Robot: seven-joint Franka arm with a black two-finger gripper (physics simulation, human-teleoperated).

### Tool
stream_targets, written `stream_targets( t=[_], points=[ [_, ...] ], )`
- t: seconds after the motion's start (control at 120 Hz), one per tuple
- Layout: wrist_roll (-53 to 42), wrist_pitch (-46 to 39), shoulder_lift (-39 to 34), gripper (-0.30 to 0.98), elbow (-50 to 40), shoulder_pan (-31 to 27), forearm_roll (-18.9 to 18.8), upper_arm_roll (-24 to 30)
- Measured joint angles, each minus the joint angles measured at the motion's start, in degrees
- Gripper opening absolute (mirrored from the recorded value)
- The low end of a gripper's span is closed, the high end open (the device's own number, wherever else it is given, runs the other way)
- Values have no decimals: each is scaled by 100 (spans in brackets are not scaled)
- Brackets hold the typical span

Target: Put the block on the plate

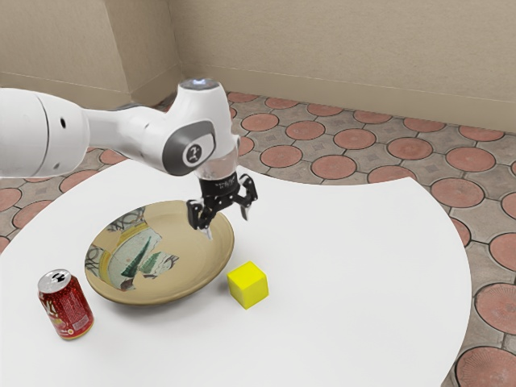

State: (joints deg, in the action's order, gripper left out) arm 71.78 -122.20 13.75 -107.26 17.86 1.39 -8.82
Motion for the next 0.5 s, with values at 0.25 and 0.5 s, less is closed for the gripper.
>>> stream_targets(
  t=[0.25,0.5],
  points=[
    [658,-618,102,69,-496,159,24,-5],
    [1111,-966,330,69,-586,313,28,-5]
  ],
)
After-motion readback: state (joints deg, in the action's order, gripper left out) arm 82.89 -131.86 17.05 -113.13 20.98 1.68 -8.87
